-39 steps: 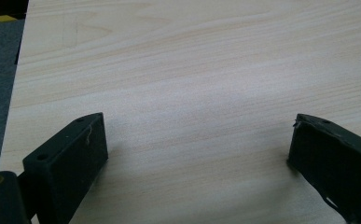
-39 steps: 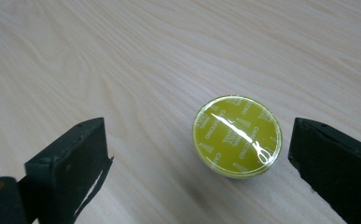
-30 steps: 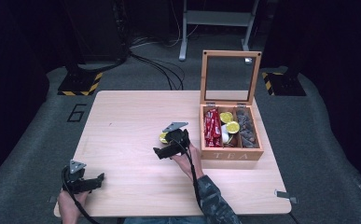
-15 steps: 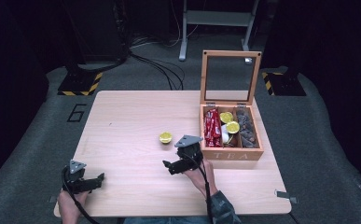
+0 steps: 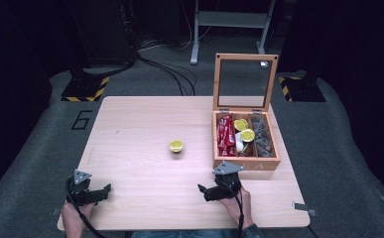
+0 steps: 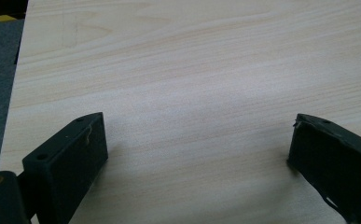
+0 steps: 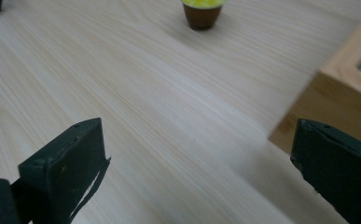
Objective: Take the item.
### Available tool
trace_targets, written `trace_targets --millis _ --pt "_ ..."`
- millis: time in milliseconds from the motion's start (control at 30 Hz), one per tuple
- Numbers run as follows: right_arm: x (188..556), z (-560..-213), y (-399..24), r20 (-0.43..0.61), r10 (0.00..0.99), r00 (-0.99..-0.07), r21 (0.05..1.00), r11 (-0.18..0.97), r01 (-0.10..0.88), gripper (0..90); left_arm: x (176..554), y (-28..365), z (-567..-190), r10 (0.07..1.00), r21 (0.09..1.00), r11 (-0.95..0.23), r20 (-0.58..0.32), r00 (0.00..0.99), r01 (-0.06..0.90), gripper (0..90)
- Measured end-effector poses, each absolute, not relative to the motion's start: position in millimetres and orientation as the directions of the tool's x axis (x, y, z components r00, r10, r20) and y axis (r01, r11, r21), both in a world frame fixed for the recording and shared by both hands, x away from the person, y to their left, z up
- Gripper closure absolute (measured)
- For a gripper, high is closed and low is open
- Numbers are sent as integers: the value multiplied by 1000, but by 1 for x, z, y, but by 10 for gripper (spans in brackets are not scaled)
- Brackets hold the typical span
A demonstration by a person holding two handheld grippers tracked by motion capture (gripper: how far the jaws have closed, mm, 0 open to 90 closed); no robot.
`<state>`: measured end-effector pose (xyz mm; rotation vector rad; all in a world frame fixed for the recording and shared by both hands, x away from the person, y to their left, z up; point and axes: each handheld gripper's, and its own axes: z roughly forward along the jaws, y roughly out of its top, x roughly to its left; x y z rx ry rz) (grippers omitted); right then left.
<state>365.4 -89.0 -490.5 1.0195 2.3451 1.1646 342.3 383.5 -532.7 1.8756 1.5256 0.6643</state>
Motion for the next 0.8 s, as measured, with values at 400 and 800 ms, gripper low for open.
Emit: trace_targets --millis 400,800 --pt "351 -527 -141 8 828 -561 731 377 568 23 342 383 -533 979 734 -137 -2 205 665 42" --pt "354 -531 -154 -2 847 -532 714 374 592 0 342 383 -532 978 732 -142 3 206 667 42"
